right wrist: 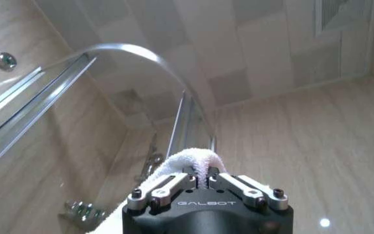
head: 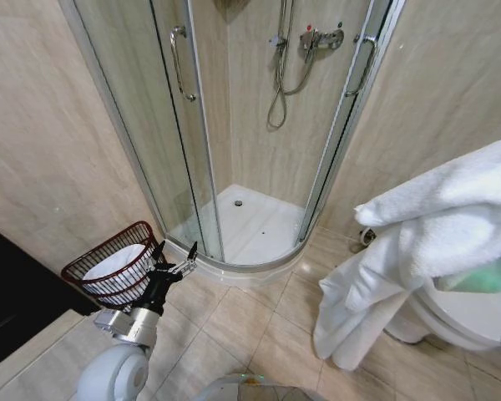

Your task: Discard the used towel into the hamper.

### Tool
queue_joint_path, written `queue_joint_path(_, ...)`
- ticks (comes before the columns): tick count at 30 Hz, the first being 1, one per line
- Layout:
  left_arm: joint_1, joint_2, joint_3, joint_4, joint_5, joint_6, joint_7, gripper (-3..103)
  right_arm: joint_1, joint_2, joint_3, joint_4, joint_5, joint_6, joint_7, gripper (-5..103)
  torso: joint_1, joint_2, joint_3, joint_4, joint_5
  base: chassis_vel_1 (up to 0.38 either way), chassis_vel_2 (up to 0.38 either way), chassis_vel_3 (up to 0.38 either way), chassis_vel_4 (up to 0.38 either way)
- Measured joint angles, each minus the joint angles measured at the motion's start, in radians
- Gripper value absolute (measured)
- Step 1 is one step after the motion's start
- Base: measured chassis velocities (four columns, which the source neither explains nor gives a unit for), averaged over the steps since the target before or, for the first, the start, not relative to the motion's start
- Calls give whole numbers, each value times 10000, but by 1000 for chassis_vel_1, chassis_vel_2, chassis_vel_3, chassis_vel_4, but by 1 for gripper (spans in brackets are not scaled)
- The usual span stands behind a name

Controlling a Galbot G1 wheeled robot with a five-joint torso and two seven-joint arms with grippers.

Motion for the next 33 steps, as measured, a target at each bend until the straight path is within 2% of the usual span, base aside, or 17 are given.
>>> queue_joint_path(7, 0, 0, 0, 0, 0, 0, 0, 100, -31, -77, 291, 0, 298, 26, 2, 5, 113, 304, 192, -1, 2, 0, 0, 0, 0)
queue_joint_path(33, 0, 0, 0, 0, 0, 0, 0, 100, -5, -32, 145, 0, 281, 92, -168, 5, 553, 1384, 832, -1, 2, 0, 0, 0, 0)
